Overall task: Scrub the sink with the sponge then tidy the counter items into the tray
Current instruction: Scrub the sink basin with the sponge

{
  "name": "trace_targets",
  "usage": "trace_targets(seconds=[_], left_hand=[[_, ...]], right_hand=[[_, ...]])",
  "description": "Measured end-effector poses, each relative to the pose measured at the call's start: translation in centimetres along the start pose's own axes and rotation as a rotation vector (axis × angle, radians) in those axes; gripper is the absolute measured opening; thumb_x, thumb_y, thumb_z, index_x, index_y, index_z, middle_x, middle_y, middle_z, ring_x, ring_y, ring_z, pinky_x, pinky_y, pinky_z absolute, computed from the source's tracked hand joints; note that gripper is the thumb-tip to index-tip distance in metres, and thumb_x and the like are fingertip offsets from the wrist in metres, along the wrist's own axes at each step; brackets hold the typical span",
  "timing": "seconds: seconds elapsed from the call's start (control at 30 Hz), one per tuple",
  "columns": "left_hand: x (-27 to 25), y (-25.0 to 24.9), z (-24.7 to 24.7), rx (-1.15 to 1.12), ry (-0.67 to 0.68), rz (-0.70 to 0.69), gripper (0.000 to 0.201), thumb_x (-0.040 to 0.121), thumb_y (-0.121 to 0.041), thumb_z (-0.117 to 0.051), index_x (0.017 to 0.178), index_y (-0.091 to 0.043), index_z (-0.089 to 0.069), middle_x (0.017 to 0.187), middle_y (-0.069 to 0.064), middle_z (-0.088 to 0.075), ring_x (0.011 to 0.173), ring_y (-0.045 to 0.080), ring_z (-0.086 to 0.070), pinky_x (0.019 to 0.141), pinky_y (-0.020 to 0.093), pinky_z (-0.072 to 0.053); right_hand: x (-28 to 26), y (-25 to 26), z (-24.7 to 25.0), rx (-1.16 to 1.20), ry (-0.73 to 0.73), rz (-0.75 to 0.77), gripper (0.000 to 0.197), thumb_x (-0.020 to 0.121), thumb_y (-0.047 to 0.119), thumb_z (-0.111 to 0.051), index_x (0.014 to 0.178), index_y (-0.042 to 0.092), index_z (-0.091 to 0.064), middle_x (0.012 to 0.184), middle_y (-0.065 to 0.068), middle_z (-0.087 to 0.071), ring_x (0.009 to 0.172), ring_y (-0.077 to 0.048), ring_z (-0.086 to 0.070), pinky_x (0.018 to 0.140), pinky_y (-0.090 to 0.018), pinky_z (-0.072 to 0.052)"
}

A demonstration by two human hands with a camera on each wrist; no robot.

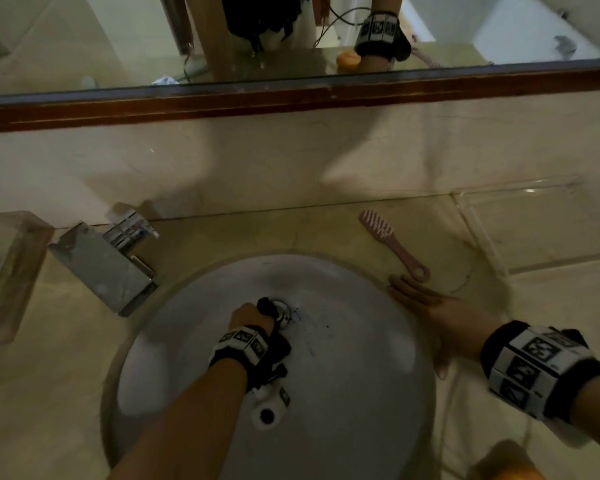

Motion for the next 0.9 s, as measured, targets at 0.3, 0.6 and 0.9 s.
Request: trace_targets(seconds=[0.3,0.6,0.9], left_hand=[[-3.0,-2.4,3.3,0.357,0.187,-0.111,0.027,0.095,-0.03,-0.051,0.085,-0.005,-0.05,0.098,0.012,-0.051,0.081,0.024,-0.055,0.071,0.027,-0.044],[-11.7,-5.2,-8.3,0.692,0.109,-1.03,0.046,0.079,-0.015,-0.057,0.125,-0.014,-0.063,0.127,0.008,-0.066,0.105,0.016,-0.07,0.074,0.02,-0.06],[-11.7,-3.3,-12.7,1.056,0.201,-1.451,0.031,0.057,-0.042,-0.08,0.088,-0.039,-0.077,0.1,-0.017,-0.076,0.091,0.006,-0.074,0.069,0.018,-0.06]], right_hand=[[-0.3,0.1,0.1,-0.008,0.016,-0.007,0.142,0.053,0.035,-0.088,0.148,0.009,0.014,0.143,0.011,0.027,0.127,-0.004,0.026,0.101,-0.006,0.006],[-0.6,0.2,0.5,0.014,0.021,-0.005,0.14,0.056,0.036,-0.086,0.148,0.011,0.016,0.144,0.009,0.031,0.127,-0.001,0.024,0.112,-0.012,0.0],[-0.4,-0.1,0.1,-0.025,0.028,-0.022,0.14,0.058,0.036,-0.086,0.147,0.011,0.019,0.14,0.011,0.033,0.143,-0.01,0.019,0.105,-0.008,0.005]])
Point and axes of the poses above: each hand's wrist, its own x-axis towards the middle knuckle, its own z-axis out of the back of the hand, y = z × x, the point moved 10 cm from there along x, towards the middle knuckle
